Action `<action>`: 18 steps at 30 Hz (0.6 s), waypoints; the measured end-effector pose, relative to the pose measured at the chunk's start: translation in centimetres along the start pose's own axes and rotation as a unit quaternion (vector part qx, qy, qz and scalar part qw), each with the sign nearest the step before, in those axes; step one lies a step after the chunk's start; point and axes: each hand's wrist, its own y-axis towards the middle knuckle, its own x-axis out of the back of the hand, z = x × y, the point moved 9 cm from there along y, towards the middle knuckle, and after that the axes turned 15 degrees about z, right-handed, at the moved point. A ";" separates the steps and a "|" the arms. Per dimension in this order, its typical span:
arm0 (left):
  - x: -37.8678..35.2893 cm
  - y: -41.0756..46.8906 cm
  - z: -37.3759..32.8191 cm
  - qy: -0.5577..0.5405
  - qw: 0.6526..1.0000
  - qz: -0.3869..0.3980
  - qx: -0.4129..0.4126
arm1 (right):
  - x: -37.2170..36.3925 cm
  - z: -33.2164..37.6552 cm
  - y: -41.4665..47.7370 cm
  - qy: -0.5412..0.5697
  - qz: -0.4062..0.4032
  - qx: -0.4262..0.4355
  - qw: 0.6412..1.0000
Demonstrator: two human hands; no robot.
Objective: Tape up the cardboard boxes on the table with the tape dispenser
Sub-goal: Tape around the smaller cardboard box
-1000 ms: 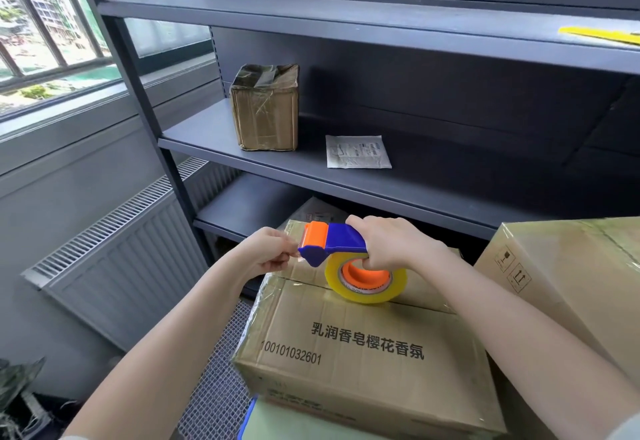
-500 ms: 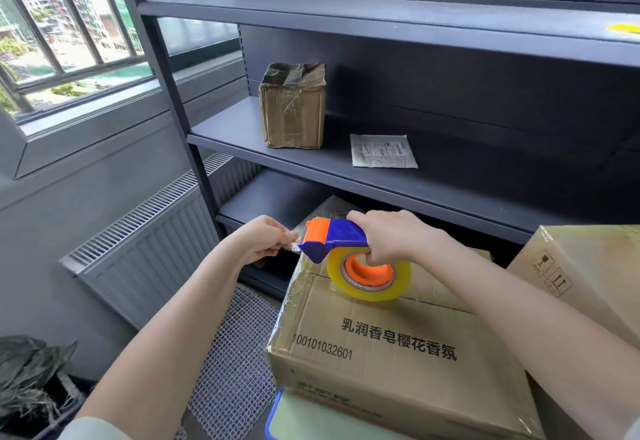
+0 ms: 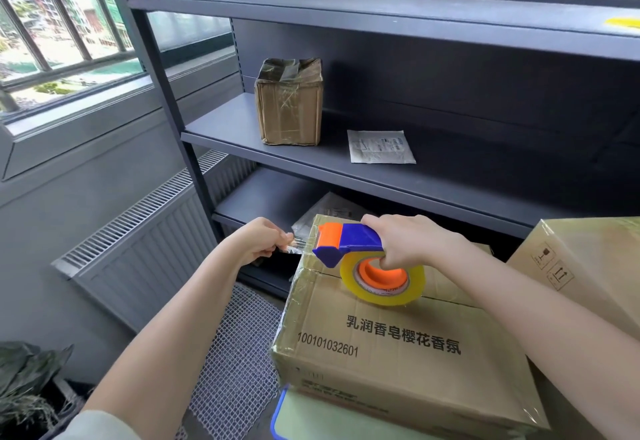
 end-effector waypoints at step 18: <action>-1.8 -0.3 -0.6 -0.058 0.998 -0.016 -0.022 | -2.0 -0.6 0.7 0.136 0.086 0.019 0.987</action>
